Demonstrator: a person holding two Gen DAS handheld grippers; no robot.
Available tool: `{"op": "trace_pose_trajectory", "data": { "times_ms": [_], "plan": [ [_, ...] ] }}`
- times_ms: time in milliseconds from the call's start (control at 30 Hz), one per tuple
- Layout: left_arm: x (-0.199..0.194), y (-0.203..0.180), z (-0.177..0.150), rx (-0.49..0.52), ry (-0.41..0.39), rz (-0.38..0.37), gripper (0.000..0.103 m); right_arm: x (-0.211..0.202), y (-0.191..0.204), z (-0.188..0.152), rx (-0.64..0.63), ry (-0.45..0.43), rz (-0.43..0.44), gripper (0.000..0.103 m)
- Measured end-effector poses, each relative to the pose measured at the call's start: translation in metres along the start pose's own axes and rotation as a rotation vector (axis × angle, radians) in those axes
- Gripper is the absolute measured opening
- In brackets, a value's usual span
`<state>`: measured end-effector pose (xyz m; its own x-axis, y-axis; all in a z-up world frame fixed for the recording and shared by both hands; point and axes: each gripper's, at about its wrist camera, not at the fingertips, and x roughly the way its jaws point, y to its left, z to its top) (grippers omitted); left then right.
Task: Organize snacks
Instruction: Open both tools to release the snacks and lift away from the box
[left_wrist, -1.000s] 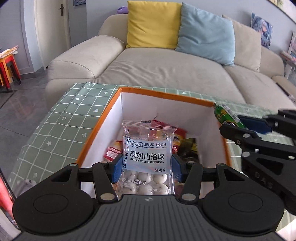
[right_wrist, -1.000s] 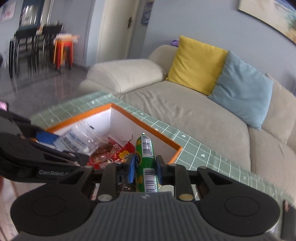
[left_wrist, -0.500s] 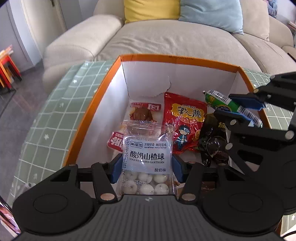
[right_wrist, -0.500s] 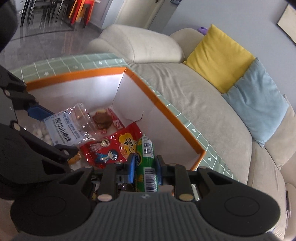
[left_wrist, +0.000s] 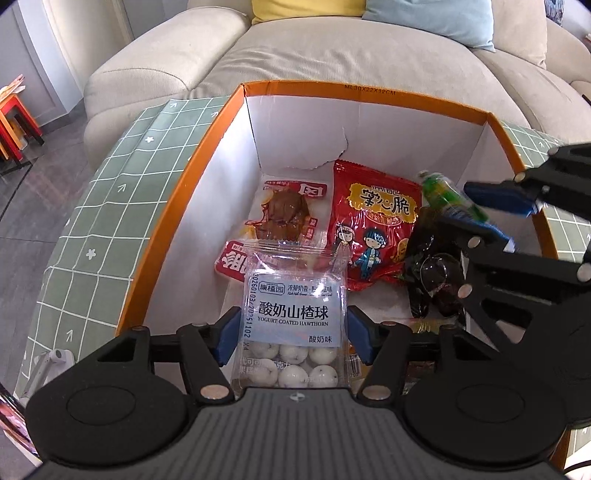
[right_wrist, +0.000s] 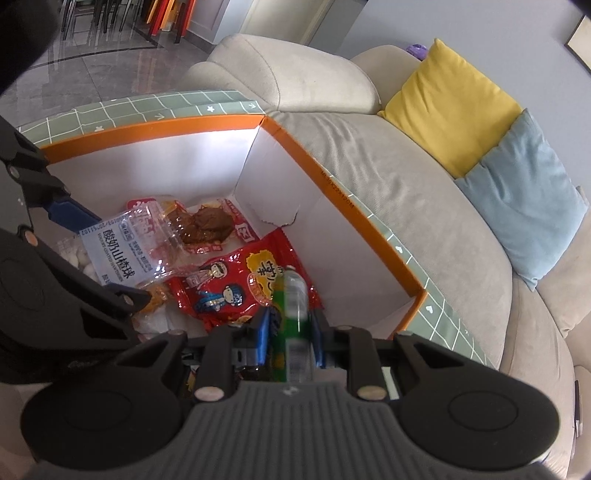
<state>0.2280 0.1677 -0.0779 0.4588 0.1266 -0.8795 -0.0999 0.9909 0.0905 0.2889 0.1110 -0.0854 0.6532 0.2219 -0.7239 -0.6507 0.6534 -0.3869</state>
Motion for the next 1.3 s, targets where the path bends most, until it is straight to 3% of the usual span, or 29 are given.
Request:
{"op": "trace_pose_trajectory", "data": {
  "times_ms": [133, 300, 400, 567, 700, 767, 1100, 1300],
  "plan": [
    [-0.001, -0.001, 0.001, -0.002, -0.004, 0.014, 0.074, -0.005, -0.004, 0.001, 0.018, -0.02, -0.012, 0.022],
    [-0.019, -0.002, 0.004, -0.006, -0.066, 0.012, 0.086, -0.018, -0.012, 0.001, 0.045, -0.048, -0.032, 0.034],
    [-0.037, -0.005, 0.007, -0.001, -0.118, 0.021, 0.088, -0.031, -0.019, 0.0, 0.075, -0.08, -0.063, 0.047],
    [-0.076, -0.008, 0.007, -0.046, -0.276, 0.029, 0.088, -0.063, -0.036, -0.006, 0.152, -0.15, -0.157, 0.066],
    [-0.108, -0.013, 0.005, -0.05, -0.368, 0.014, 0.089, -0.098, -0.054, -0.018, 0.246, -0.207, -0.193, 0.068],
    [-0.124, -0.019, 0.002, -0.031, -0.422, 0.042, 0.089, -0.118, -0.061, -0.025, 0.3, -0.239, -0.219, 0.082],
    [-0.185, -0.063, -0.031, 0.086, -0.614, 0.023, 0.09, -0.209, -0.072, -0.081, 0.58, -0.344, -0.214, 0.093],
    [-0.195, -0.086, -0.049, 0.147, -0.615, 0.021, 0.09, -0.244, -0.061, -0.113, 0.649, -0.384, -0.249, 0.097]
  ]
}}
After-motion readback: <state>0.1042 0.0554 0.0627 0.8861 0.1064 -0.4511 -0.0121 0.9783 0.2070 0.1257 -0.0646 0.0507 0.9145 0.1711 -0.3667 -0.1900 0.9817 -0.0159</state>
